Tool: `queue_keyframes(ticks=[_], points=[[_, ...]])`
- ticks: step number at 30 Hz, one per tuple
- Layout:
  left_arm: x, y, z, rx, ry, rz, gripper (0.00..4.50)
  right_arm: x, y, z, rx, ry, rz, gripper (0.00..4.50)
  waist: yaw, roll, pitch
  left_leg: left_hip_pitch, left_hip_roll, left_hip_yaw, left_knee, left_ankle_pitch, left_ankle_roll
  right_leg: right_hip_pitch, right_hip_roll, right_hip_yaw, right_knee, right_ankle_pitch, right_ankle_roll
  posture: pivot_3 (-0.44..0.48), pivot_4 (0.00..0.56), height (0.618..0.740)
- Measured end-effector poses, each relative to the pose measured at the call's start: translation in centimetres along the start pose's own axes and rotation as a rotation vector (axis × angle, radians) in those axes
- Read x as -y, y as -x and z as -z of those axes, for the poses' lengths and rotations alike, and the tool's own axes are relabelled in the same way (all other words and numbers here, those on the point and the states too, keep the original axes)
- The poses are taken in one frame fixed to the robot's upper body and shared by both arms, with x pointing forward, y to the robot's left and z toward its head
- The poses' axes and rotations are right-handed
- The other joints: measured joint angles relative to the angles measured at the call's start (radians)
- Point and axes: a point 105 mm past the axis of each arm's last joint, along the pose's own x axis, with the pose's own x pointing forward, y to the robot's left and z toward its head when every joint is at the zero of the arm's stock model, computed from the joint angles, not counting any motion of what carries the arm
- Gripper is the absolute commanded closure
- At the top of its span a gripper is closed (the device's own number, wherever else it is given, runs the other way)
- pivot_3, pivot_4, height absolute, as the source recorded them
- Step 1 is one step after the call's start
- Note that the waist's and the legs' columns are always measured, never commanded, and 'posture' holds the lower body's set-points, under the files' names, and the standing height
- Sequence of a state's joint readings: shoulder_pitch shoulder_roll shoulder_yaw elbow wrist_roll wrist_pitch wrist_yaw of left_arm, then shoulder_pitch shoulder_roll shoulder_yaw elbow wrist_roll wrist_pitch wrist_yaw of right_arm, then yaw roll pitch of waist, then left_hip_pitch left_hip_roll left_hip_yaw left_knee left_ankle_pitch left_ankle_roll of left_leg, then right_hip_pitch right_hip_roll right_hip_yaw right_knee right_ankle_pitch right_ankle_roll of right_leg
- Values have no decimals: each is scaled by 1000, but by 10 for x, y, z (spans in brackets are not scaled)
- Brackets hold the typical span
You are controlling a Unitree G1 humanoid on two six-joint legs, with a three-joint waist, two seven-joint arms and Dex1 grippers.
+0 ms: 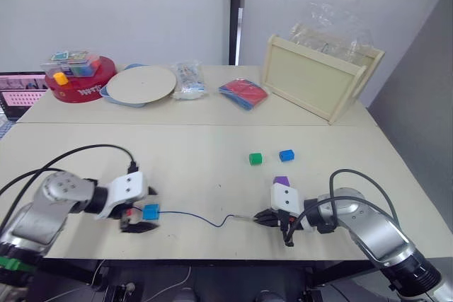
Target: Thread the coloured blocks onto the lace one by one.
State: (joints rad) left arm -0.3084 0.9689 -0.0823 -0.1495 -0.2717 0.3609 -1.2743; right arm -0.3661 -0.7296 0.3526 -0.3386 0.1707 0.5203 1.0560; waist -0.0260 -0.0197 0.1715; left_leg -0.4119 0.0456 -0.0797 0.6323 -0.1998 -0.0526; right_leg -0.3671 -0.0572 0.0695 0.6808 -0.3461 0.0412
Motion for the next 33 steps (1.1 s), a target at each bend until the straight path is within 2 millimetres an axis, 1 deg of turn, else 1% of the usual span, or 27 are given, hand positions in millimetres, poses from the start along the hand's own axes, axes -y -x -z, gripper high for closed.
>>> queue_keyframes(ticks=[1, 2, 3, 4, 7, 9, 12, 15, 18, 19, 20, 22, 24, 26, 33], points=[[5, -9, -17, 57, -14, 35, 34, 2, -1, -3, 3, 11, -2, 4500, 1, 0, 0, -1, 0, 0, 0, 0, 0, -1, 0, 0, 0, 0, 0, 0, 150, 740], [11, -18, -29, 98, -19, 67, 34, 3, -1, -4, 1, 18, -3, 4500, 2, 0, 0, -1, 0, 0, 1, 0, 0, -1, 0, 0, 0, 0, 0, 0, 150, 740], [18, -29, -38, 132, -23, 99, 34, 3, -2, -4, -5, 22, -4, 4500, 3, 0, 0, -1, 0, 0, 1, 0, 0, -1, 0, 0, 0, 0, 0, 0, 150, 740], [25, -39, -42, 155, -17, 126, 34, 4, -3, -4, -8, 21, -6, 4500, 3, 0, 0, -1, 0, 0, 0, 0, 0, -1, 0, 0, 0, 0, 0, 0, 150, 740], [36, -72, -50, 201, 1, 172, 34, 5, -4, -1, -20, 18, -5, 4500, 2, 0, 0, -1, 0, 0, 1, 0, 0, -1, 0, 0, 1, 0, 0, 0, 150, 740], [32, -89, -54, 216, 3, 147, 34, 6, -4, -1, -23, 21, -5, 4500, 4, 0, 0, -1, 0, 0, 2, 0, 0, -2, 0, 0, 1, 0, 0, 0, 150, 740], [26, -102, -50, 191, -26, 111, 34, 6, -4, -1, -25, 21, -7, 4500, 2, 0, 0, -1, 0, 0, 2, 0, 0, -2, 0, 1, 1, 0, 0, 0, 150, 740], [27, -109, -49, 202, -14, 118, 826, 5, -4, -1, -27, 22, -7, 4500, 5, 0, 0, -2, -1, 0, 2, 0, 0, -2, 0, 1, 1, 0, 0, 0, 150, 740], [28, -109, -50, 214, -24, 130, 1872, 4, -3, -2, -26, 28, -9, 4500, 6, 0, 0, -2, -1, 0, 2, 0, 0, -2, 0, 1, 1, 0, 0, 0, 150, 740], [29, -109, -50, 214, -23, 134, 2284, 4, -3, -2, -27, 30, -9, 4500, 6, 0, 0, -2, -1, 0, 2, 0, 0, -2, 0, 1, 1, 0, 0, 0, 150, 740], [29, -109, -49, 213, -21, 136, 2510, 4, -3, -2, -28, 30, -9, 4500, 6, 0, 0, -2, -1, 0, 2, 0, 0, -2, 0, 1, 1, 0, 0, 0, 150, 740], [28, -110, -49, 219, -12, 139, 3176, 4, -3, -2, -28, 31, -8, 4500, 6, 0, 0, -2, -1, 0, 2, 0, 0, -2, 0, 1, 1, 0, 0, 0, 150, 740], [28, -110, -53, 238, -6, 143, 3866, 4, -3, -2, -29, 30, -8, 4500, 8, 0, 0, -2, -1, 0, 2, 0, 0, -2, 0, 0, 1, 0, 0, 0, 150, 740], [28, -111, -57, 248, -10, 146, 4455, 4, -3, -2, -30, 28, -6, 4500, 9, 0, 0, -2, -1, 0, 2, 0, 0, -2, 0, 1, 1, 0, 0, 0, 150, 740], [30, -112, -57, 249, 4, 163, 4455, 5, -2, -1, -36, 25, 3, 4500, 8, 0, 0, -2, -1, 0, 3, 0, 0, -1, 0, 1, 1, 0, 0, 0, 150, 740]])
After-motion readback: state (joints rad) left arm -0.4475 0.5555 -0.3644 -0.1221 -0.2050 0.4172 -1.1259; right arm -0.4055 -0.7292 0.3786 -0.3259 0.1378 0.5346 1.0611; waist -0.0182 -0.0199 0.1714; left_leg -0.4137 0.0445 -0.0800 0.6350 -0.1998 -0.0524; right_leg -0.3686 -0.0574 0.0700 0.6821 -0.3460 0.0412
